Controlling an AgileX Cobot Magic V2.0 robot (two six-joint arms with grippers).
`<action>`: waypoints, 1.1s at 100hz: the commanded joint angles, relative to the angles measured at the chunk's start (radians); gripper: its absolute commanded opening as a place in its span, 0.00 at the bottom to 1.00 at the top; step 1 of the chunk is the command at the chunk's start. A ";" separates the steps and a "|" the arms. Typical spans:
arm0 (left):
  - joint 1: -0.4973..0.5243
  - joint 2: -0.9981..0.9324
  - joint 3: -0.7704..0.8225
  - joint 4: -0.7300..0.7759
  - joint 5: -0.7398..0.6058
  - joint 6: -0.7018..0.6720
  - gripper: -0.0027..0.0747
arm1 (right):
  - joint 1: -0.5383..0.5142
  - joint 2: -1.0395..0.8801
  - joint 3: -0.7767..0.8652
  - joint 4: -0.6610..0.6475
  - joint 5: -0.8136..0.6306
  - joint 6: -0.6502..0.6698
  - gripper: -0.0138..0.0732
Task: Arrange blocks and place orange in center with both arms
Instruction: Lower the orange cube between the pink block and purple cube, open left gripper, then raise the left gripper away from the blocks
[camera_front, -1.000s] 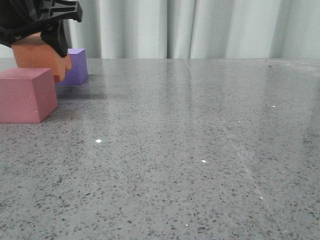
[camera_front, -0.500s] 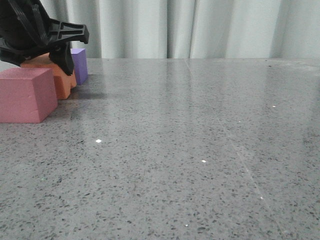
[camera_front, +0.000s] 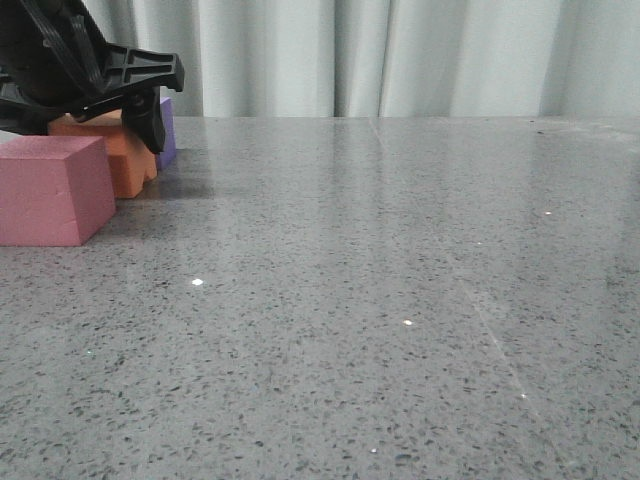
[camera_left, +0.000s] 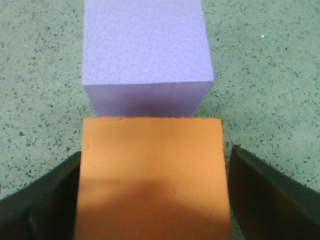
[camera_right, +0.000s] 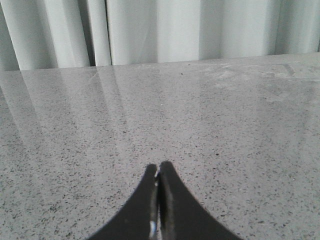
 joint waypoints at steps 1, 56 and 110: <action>0.001 -0.045 -0.025 0.001 -0.056 0.004 0.73 | -0.006 -0.019 -0.014 0.001 -0.082 -0.007 0.09; -0.006 -0.239 -0.027 -0.001 -0.015 0.049 0.73 | -0.006 -0.019 -0.014 0.001 -0.082 -0.007 0.09; -0.015 -0.813 0.282 0.135 -0.089 0.078 0.01 | -0.006 -0.019 -0.014 0.001 -0.082 -0.007 0.09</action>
